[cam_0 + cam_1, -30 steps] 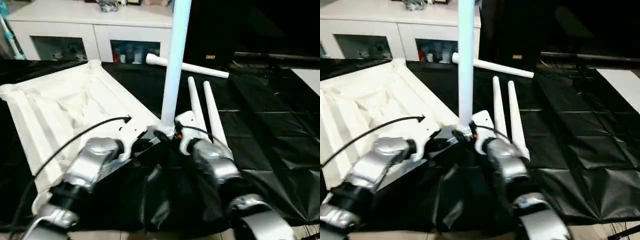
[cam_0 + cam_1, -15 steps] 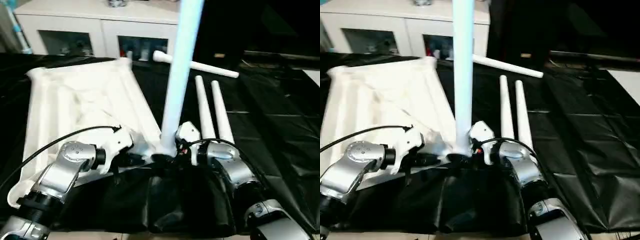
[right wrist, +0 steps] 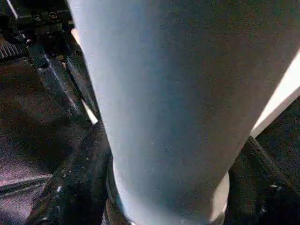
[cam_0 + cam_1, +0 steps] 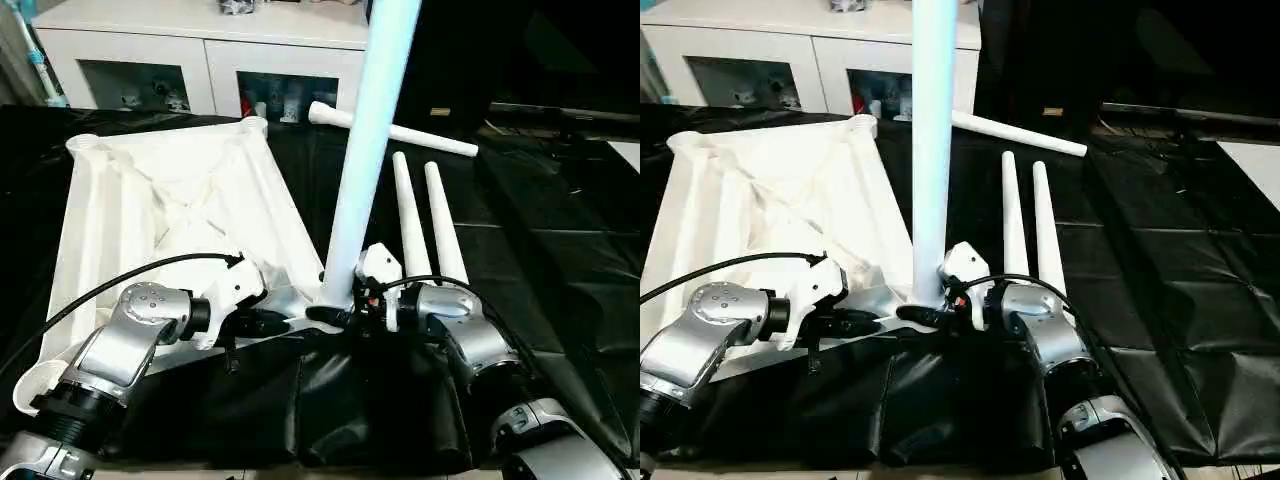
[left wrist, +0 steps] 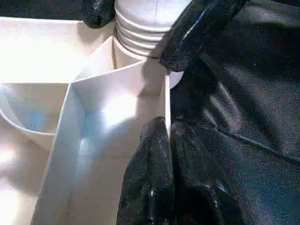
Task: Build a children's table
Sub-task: Rotate leg to tighten
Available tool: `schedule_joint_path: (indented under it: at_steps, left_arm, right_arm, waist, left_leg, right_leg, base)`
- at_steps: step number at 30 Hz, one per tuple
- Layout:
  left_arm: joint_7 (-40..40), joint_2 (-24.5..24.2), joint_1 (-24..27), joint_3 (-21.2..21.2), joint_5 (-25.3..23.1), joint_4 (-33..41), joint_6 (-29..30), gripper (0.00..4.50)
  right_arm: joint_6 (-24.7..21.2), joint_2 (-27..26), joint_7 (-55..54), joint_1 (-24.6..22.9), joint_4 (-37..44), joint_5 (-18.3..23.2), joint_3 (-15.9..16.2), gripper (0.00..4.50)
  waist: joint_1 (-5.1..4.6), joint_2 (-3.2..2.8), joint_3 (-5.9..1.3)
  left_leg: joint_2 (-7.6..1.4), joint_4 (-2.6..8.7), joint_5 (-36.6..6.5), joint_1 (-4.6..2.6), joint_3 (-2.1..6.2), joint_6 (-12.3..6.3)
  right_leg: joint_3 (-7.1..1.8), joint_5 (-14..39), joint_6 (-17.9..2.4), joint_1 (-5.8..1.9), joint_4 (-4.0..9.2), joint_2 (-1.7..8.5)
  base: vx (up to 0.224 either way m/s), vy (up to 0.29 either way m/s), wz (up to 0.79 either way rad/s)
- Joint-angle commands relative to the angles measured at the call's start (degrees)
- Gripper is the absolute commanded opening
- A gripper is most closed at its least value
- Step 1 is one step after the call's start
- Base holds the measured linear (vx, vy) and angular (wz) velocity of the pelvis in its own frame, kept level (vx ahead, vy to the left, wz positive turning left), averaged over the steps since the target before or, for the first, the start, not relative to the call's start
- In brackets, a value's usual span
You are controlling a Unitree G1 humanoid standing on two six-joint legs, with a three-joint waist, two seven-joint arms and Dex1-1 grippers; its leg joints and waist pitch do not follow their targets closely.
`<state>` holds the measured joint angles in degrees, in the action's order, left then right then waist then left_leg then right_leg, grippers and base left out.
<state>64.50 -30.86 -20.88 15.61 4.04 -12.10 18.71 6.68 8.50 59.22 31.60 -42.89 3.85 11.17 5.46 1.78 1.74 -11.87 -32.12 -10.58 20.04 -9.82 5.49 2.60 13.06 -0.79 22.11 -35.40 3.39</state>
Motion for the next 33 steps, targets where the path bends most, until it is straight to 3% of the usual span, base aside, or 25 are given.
schedule_joint_path:
  at_steps: [1, 8, 12, 13, 14, 15, 17, 18, 19, 23, 26, 28, 30, 31, 32, 33]
  left_arm:
    - [0.8, 0.3, 0.5, 2.9, -0.9, -1.2, 0.9, 0.0]
    - [-0.7, 0.8, 0.4, 2.6, -1.5, -1.7, 1.5, 0.0]
    - [-8.1, 4.6, -1.4, 1.1, -2.8, -4.3, 4.9, 0.0]
    - [-14.5, 8.1, -3.1, -0.5, -3.5, -7.0, 7.1, 0.0]
    - [-16.8, 9.4, -3.7, -1.2, -3.7, -8.1, 7.7, 0.0]
    - [-19.7, 11.2, -4.6, -2.1, -3.7, -9.3, 8.5, 0.0]
    - [-26.4, 15.6, -6.6, -3.8, -4.0, -12.3, 8.9, 0.0]
    - [-29.1, 17.3, -7.6, -3.9, -4.6, -13.8, 6.6, 0.0]
    - [-30.4, 18.0, -8.1, -4.1, -4.8, -14.5, 5.2, 0.0]
    - [-33.1, 19.5, -10.0, -4.3, -5.8, -16.8, 2.4, 0.0]
    - [-32.5, 19.3, -11.0, -4.0, -6.4, -18.1, 1.4, 0.0]
    - [-31.8, 19.0, -11.3, -3.8, -6.4, -18.7, 1.9, 0.0]
    - [-31.9, 18.9, -11.6, -4.2, -6.6, -19.6, 1.5, 0.0]
    - [-32.2, 18.9, -11.8, -4.4, -6.7, -20.1, 1.0, 0.0]
    - [-32.5, 19.0, -11.9, -4.6, -6.8, -20.5, 0.6, 0.0]
    - [-32.6, 19.0, -12.0, -4.7, -6.9, -20.6, 0.4, 0.0]
  right_arm:
    - [-0.5, -0.2, 0.8, 0.5, -0.1, -0.5, 1.1, 2.73]
    - [-1.3, -1.0, -3.3, 0.9, -1.6, -1.2, 0.2, 2.7]
    - [-3.0, -3.8, -13.9, 1.9, -4.5, -1.4, -2.6, 2.69]
    - [-4.7, -6.0, -21.4, 2.3, -6.2, -1.0, -4.7, 2.69]
    - [-5.2, -6.8, -24.0, 2.4, -6.7, -0.9, -5.4, 2.69]
    - [-6.2, -8.0, -27.2, 2.6, -7.4, -0.2, -6.6, 2.69]
    - [-8.2, -11.1, -34.7, 2.9, -8.9, 1.4, -9.2, 2.69]
    - [-8.5, -12.4, -37.2, 2.9, -9.3, 1.7, -9.7, 2.69]
    - [-8.5, -12.9, -37.9, 2.9, -9.5, 1.5, -9.6, 2.69]
    - [-7.8, -14.0, -40.6, 3.5, -10.4, 0.1, -9.3, 2.69]
    - [-6.8, -14.2, -40.4, 3.9, -10.4, 0.3, -10.3, 2.69]
    - [-7.6, -14.4, -38.9, 3.6, -9.2, 1.7, -11.4, 3.25]
    - [-7.4, -14.4, -37.6, 3.1, -7.6, 2.7, -11.7, 3.39]
    - [-7.0, -14.3, -37.3, 2.9, -7.0, 2.6, -11.3, 3.44]
    - [-6.6, -14.1, -37.4, 2.6, -6.3, 2.4, -11.0, 3.74]
    - [-6.5, -14.0, -37.4, 2.5, -6.0, 2.3, -10.8, 3.74]
  waist:
    - [-0.1, -0.67, -2.7]
    - [-0.12, -0.59, -2.68]
    - [-0.37, -0.64, -1.94]
    - [-0.55, -0.48, -1.93]
    - [-0.51, -0.6, -1.68]
    - [-0.33, -0.57, -1.73]
    - [-0.18, -0.55, -1.85]
    - [-0.21, -0.83, -1.88]
    - [-0.13, -0.53, -1.98]
    - [0.51, -1.02, -2.31]
    - [0.75, -1.12, -2.27]
    - [0.81, -1.25, -2.25]
    - [0.9, -1.38, -2.22]
    - [0.58, -1.48, -2.12]
    - [0.5, -1.47, -2.13]
    - [0.14, -1.32, -2.25]
  left_leg:
    - [-1.32, 3.09, -6.6, -0.27, -0.01, -2.34]
    - [-1.27, 3.06, -6.3, -0.19, 0.01, -2.47]
    - [-1.29, 3.72, -12.4, -0.46, 0.12, 0.07]
    - [-1.4, 3.79, -13.6, -0.47, 0.15, 0.86]
    - [-1.3, 3.87, -14.7, -0.75, 0.13, 1.51]
    - [-1.4, 3.95, -15.6, -0.94, 0.29, 1.68]
    - [-1.25, 3.95, -15.5, -0.89, 0.35, 1.88]
    - [-1.21, 3.94, -15.6, -0.91, 0.33, 1.89]
    - [-1.19, 3.9, -15.1, -0.88, 0.3, 1.7]
    - [-1.01, 3.55, -11.4, -0.4, 0.19, 0.38]
    - [-0.98, 3.52, -11.3, -0.29, 0.12, 0.0]
    - [-1.07, 3.65, -12.1, -0.3, 0.17, 0.09]
    - [-1.13, 3.66, -12.9, -0.31, 0.15, -0.01]
    - [-1.1, 3.89, -13.3, 0.12, 0.37, 0.17]
    - [-1.04, 3.94, -13.4, 0.2, 0.41, 0.22]
    - [-1.07, 3.93, -13.0, 0.32, 0.51, 0.4]
  right_leg:
    - [-2.38, -4.9, -13.5, -2.79, 2.99, 3.78]
    - [-2.4, -4.7, -13.6, -2.83, 2.94, 3.81]
    - [-2.54, 7.4, -12.1, -2.34, 4.14, 4.06]
    - [-2.71, 10.8, -11.2, -2.28, 4.27, 4.2]
    - [-2.81, 14.0, -10.4, -1.87, 4.67, 4.17]
    - [-2.82, 15.6, -10.0, -1.92, 4.92, 4.4]
    - [-2.91, 15.7, -9.1, -1.8, 4.92, 4.28]
    - [-2.98, 15.5, -8.9, -1.71, 4.91, 4.21]
    - [-2.95, 14.4, -8.5, -1.77, 4.97, 4.11]
    - [-2.86, 7.7, -8.4, -2.02, 4.32, 3.99]
    - [-2.85, 7.4, -8.4, -2.04, 4.4, 4.05]
    - [-2.78, 9.3, -8.1, -1.96, 4.57, 4.06]
    - [-2.87, 10.2, -7.8, -1.94, 4.76, 4.19]
    - [-2.77, 10.8, -7.5, -2.11, 4.68, 4.1]
    - [-2.72, 11.3, -7.3, -2.17, 4.84, 4.13]
    - [-2.67, 10.9, -7.1, -2.34, 4.72, 4.15]
  base:
    - [0.0, 0.0, 0.0]
    - [0.0, 0.0, 0.0]
    - [0.0, 0.0, 0.0]
    - [0.0, 0.0, 0.0]
    - [0.0, 0.0, 0.0]
    - [0.0, 0.0, 0.0]
    - [0.0, 0.0, 0.0]
    - [0.0, 0.0, 0.0]
    - [0.0, 0.0, 0.0]
    - [0.0, 0.0, 0.0]
    - [0.0, 0.0, 0.0]
    - [0.0, 0.0, 0.0]
    - [0.0, 0.0, 0.0]
    - [0.0, 0.0, 0.0]
    - [0.0, 0.0, 0.0]
    - [0.0, 0.0, 0.0]
